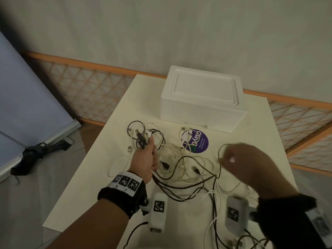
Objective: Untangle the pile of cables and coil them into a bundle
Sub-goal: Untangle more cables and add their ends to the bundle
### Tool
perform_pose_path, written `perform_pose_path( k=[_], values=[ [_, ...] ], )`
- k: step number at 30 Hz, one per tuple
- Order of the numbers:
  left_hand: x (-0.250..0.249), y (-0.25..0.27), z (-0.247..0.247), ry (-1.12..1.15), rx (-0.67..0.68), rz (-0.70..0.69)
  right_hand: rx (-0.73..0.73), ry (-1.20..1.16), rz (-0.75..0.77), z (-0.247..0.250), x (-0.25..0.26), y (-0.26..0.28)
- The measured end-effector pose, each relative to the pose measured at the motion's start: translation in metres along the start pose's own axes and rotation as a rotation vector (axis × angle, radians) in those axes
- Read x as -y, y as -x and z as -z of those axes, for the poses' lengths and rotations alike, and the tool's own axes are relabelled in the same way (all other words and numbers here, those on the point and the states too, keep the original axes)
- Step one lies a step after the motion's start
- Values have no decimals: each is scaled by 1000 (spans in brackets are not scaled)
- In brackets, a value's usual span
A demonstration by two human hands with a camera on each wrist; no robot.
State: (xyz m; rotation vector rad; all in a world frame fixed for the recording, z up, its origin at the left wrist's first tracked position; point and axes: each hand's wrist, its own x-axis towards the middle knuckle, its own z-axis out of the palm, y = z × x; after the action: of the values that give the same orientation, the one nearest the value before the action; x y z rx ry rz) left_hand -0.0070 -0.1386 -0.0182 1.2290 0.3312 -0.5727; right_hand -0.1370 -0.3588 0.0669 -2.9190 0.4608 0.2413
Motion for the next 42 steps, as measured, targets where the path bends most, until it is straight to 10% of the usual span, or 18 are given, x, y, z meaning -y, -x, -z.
perform_pose_path(
  k=[4, 8, 17, 24, 27, 32, 42],
  values=[
    [-8, 27, -33, 12, 155, -89, 262, -431, 246, -17, 97, -6],
    [-22, 34, -29, 197, 238, -65, 514, -582, 267, -50, 91, -14],
    [8, 8, 77, 467, -235, 78, 445, -167, 20, -60, -25, -2],
    [47, 7, 88, 276, -263, 255, 659, -167, -34, -90, -33, 9],
    [53, 7, 86, 227, -230, 294, 539, -112, 0, -91, -31, 1],
    [56, 7, 77, 210, -199, 290, -101, -276, -37, -78, 8, -14],
    [56, 15, 58, 77, -111, 268, 259, 86, 324, -159, 63, -51]
  ],
)
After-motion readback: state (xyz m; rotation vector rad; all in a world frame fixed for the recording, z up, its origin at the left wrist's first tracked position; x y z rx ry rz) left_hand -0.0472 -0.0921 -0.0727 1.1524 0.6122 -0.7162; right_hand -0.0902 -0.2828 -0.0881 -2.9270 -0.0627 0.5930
